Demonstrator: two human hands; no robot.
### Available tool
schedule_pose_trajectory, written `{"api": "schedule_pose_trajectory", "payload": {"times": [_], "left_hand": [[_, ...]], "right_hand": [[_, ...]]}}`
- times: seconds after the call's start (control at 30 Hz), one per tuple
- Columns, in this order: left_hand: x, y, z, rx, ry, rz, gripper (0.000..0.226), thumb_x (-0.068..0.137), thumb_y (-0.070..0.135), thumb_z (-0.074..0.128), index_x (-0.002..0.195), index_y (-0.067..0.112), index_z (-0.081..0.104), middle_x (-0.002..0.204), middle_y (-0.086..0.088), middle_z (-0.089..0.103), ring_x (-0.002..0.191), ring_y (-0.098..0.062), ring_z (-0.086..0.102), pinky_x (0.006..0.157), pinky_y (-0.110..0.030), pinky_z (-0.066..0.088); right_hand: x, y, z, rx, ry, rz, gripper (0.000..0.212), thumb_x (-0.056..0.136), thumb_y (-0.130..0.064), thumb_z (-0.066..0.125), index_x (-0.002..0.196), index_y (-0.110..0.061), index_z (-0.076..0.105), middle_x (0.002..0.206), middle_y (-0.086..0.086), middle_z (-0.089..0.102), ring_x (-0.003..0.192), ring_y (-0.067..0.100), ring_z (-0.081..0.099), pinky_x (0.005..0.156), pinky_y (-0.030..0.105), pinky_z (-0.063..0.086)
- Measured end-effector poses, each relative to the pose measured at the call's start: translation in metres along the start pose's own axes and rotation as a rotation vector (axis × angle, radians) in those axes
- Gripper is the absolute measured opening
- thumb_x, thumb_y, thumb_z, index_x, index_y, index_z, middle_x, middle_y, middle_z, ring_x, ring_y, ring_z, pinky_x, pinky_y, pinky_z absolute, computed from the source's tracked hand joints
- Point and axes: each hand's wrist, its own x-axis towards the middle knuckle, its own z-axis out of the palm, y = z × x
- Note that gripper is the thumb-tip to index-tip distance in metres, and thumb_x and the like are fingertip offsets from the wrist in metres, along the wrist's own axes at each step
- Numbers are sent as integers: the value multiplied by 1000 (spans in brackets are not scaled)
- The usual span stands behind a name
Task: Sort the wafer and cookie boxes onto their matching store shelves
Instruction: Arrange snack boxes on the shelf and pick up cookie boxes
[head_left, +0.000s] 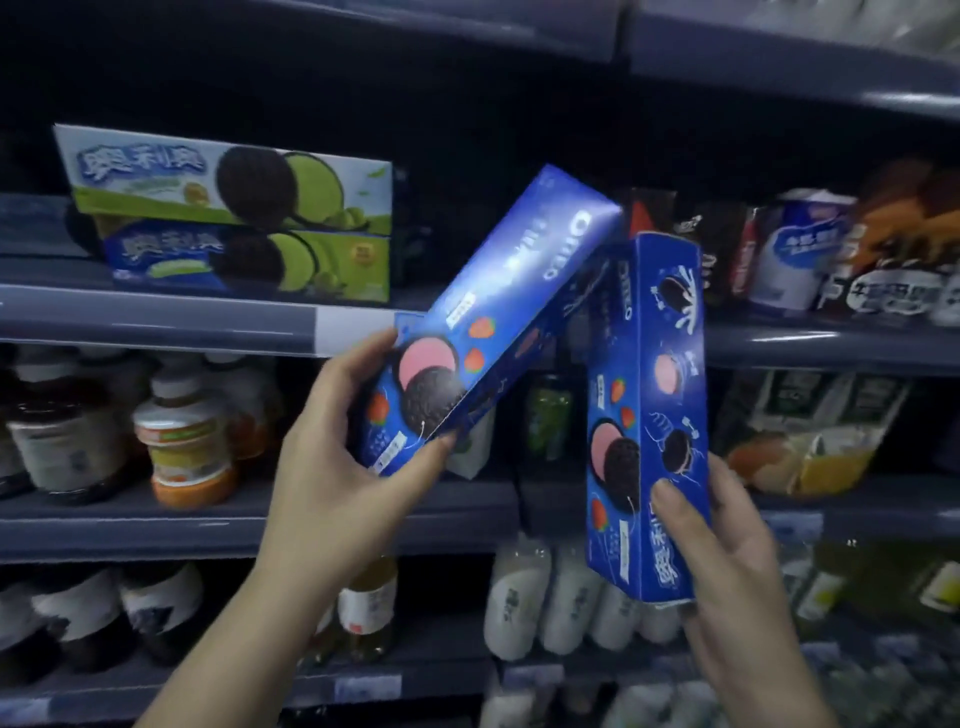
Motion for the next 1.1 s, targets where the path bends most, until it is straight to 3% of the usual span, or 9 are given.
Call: {"api": "schedule_pose_trajectory", "payload": {"times": [0.2, 0.33, 0.5, 0.7, 0.87, 1.0, 1.1], "left_hand": [[30, 20, 25, 319, 34, 94, 65, 72, 26, 76, 132, 21, 51, 125, 11, 57, 115, -3, 55, 94, -18, 46], [41, 27, 18, 454, 41, 124, 65, 71, 28, 74, 131, 22, 51, 125, 10, 57, 115, -11, 56, 95, -28, 48], [66, 38, 7, 738, 11, 226, 66, 75, 23, 75, 135, 19, 48, 129, 3, 56, 117, -16, 50, 93, -24, 40], [60, 36, 11, 499, 83, 66, 70, 70, 39, 69, 135, 26, 47, 127, 15, 56, 112, -4, 56, 90, -36, 53], [38, 30, 26, 278, 82, -11, 61, 72, 40, 70, 128, 34, 47, 121, 20, 55, 111, -2, 58, 87, -34, 55], [24, 27, 42, 209, 8, -62, 65, 72, 38, 73, 130, 29, 46, 124, 17, 51, 117, -4, 54, 91, -33, 53], [22, 21, 42, 42, -62, -198, 65, 68, 33, 77, 125, 27, 46, 122, 13, 54, 112, -2, 58, 89, -28, 54]], "right_hand": [[23, -9, -37, -8, -15, 18, 88, 32, -68, 87, 110, -35, 64, 109, -3, 73, 96, 17, 71, 67, 27, 59], [31, -5, -34, 9, -52, 19, 82, 35, -68, 86, 109, -37, 65, 109, -4, 73, 97, 15, 71, 69, 26, 59], [33, 1, -12, 77, -46, -5, 85, 36, -66, 87, 112, -34, 64, 110, -3, 72, 99, 14, 70, 70, 25, 58], [36, 4, 9, 87, -76, 23, 85, 34, -67, 87, 111, -38, 64, 112, -3, 72, 101, 16, 70, 78, 32, 59], [37, 7, 33, 107, -106, 16, 85, 45, -66, 84, 120, -35, 59, 115, -3, 71, 105, 16, 68, 79, 26, 57], [39, 8, 48, 149, -119, -13, 78, 54, -60, 83, 123, -36, 56, 119, -4, 69, 109, 15, 67, 80, 24, 55], [41, 9, 54, 164, -123, -13, 74, 56, -58, 83, 122, -35, 57, 120, -3, 69, 109, 17, 67, 81, 27, 56]]}}
